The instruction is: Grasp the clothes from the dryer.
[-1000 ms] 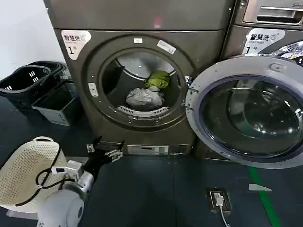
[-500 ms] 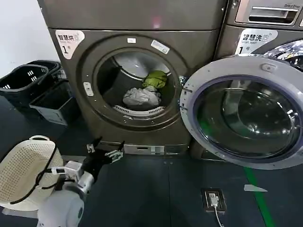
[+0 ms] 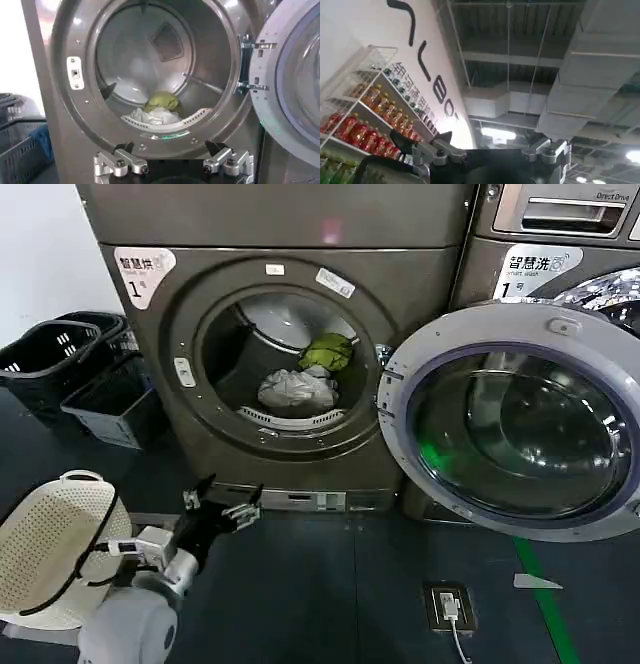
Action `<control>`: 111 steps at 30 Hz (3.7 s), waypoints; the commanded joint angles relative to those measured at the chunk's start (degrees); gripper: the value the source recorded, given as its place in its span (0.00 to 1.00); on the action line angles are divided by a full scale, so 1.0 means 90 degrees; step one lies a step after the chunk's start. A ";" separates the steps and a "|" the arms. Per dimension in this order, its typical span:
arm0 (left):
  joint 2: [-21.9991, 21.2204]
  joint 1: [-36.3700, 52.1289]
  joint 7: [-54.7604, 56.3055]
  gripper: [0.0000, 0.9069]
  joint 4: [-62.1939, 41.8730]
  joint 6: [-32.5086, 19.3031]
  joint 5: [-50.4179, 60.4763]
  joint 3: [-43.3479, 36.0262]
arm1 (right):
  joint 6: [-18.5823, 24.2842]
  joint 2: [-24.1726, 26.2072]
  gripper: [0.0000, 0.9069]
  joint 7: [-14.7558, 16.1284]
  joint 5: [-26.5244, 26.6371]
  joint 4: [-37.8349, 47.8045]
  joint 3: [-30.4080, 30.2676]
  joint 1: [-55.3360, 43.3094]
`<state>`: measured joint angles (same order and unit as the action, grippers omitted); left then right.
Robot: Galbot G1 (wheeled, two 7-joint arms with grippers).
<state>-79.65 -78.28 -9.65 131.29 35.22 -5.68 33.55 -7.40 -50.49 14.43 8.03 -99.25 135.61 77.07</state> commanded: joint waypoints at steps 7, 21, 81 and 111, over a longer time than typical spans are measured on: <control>-0.0013 -0.0020 -0.0064 1.00 0.0035 -0.0023 0.0155 -0.0083 | 0.0030 -0.0002 1.00 -0.0001 0.0099 0.0039 -0.0001 0.0014; -0.0015 -0.0005 -0.0083 1.00 0.0047 -0.0058 0.0198 -0.0080 | 0.0059 -0.0008 1.00 0.0006 0.0077 0.0096 -0.0052 -0.0016; -0.0054 -0.0128 -0.0073 1.00 0.0240 -0.0052 0.0153 -0.0148 | 0.0151 -0.0022 1.00 0.0091 0.0067 0.0154 -0.0258 -0.0169; -0.0085 -0.0149 -0.0080 1.00 0.0263 -0.0032 0.0154 -0.0161 | 0.0195 -0.0046 1.00 0.0065 0.0044 0.0241 -0.0237 -0.0171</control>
<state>-80.40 -79.65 -10.32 133.79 34.90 -4.28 32.18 -5.67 -50.88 14.99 8.42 -97.02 133.47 75.51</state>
